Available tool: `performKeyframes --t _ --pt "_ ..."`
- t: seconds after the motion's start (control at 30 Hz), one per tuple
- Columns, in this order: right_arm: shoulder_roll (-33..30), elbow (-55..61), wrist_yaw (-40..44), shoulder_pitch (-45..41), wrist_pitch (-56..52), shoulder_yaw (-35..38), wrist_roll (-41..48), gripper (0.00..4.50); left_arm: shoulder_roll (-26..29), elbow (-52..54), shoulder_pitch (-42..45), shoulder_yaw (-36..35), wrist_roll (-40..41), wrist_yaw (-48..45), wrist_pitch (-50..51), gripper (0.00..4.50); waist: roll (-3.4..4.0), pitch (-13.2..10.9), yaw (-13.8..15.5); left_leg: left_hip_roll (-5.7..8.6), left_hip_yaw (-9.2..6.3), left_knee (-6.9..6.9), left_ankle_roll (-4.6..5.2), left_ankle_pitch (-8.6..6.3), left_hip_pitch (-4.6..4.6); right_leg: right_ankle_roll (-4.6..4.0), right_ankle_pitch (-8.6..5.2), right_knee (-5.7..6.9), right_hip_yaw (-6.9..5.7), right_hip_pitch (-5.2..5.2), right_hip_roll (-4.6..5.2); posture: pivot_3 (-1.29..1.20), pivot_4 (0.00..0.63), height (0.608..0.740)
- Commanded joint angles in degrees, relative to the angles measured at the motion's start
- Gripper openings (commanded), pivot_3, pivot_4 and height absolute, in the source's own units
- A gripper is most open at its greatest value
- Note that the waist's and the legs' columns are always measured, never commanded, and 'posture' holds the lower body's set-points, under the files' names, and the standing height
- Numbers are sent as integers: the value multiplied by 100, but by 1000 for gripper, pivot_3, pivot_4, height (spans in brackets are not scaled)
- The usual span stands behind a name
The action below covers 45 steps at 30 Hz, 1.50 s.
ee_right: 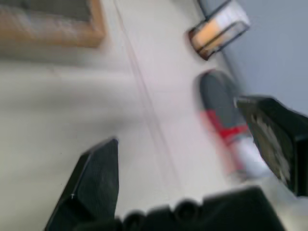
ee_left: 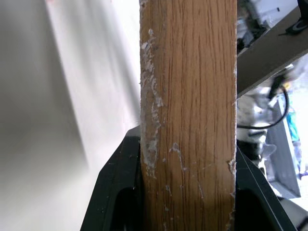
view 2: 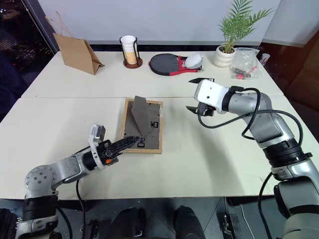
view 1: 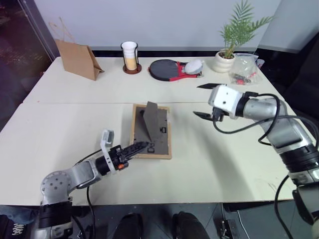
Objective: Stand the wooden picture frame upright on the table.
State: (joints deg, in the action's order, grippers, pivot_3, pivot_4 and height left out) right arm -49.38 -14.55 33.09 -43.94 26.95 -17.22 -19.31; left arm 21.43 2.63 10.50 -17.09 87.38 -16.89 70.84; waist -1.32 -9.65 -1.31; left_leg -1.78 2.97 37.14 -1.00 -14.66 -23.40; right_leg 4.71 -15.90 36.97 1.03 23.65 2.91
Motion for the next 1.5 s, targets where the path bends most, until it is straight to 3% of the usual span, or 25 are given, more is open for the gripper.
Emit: performKeyframes --t 0.03,0.2,0.37,0.63,0.93,0.97,1.0,1.1,1.17,1.33,1.5 --pt "271 -676 -1867 -237 1729 -339 -1596 4437 95 -71 -7 27 -120 -571 -83 1073 -1 0 3 -2 -2 1 -7 4 0 -3 -1 4 4 1 -6 0 150 740" --pt "645 -1321 -3888 -496 2470 -860 -3277 4437 218 -294 -15 72 -449 -1105 -117 1073 -1 0 22 -6 -5 2 -44 26 -1 -16 -8 15 20 5 -12 0 150 740" --pt "923 -1729 -5187 -801 2534 -1325 -4275 4437 283 -431 -7 68 -682 -1483 -117 1073 -1 0 21 -10 -5 2 -48 28 -2 -16 -8 20 23 7 -6 0 150 740" --pt "1470 -2458 -5924 -1336 2484 -2010 -4884 4437 212 -416 -79 107 -949 -1813 -134 1073 -1 0 11 -11 -9 1 -48 29 0 -2 0 24 22 6 -6 0 150 740" --pt "1727 -2779 -6206 -1629 2432 -2363 -5016 4437 77 -174 -135 106 -921 -1772 -103 1073 -1 0 12 -12 -10 1 -47 28 0 1 2 25 20 4 -1 0 150 740" --pt "1728 -2786 -6229 -1654 2430 -2389 -5025 3900 90 -204 -154 111 -970 -1839 -120 1073 -1 0 12 -12 -11 1 -47 28 0 1 2 25 20 4 -1 0 150 740" --pt "1728 -2791 -6244 -1676 2436 -2424 -5037 3637 139 -262 -216 127 -1070 -2007 -163 1073 -1 0 11 -11 -11 1 -47 28 0 1 2 25 20 4 -1 0 150 740" --pt "1739 -2798 -6272 -1708 2441 -2517 -5057 2019 266 -388 -364 182 -1308 -2425 -284 1073 -1 0 -7 -11 -10 1 -47 28 1 1 2 25 20 5 -2 0 150 740" --pt "1748 -2798 -6289 -1718 2445 -2561 -5058 1141 197 -176 -295 123 -1074 -2175 -172 1073 0 -1 -27 -12 -9 -1 -47 28 0 1 2 27 20 9 -2 0 150 740" --pt "1723 -2766 -6226 -1772 2523 -2483 -4879 1074 164 40 -218 108 -840 -1855 -97 1073 0 -1 -60 -12 -16 1 -37 22 2 0 3 30 17 3 9 0 150 740" --pt "1576 -2737 -5916 -1864 2829 -2194 -4343 1074 564 463 -328 206 -1217 -2249 -322 3398 0 -1 -116 -12 -19 0 -38 22 2 2 4 32 14 2 7 0 150 740"
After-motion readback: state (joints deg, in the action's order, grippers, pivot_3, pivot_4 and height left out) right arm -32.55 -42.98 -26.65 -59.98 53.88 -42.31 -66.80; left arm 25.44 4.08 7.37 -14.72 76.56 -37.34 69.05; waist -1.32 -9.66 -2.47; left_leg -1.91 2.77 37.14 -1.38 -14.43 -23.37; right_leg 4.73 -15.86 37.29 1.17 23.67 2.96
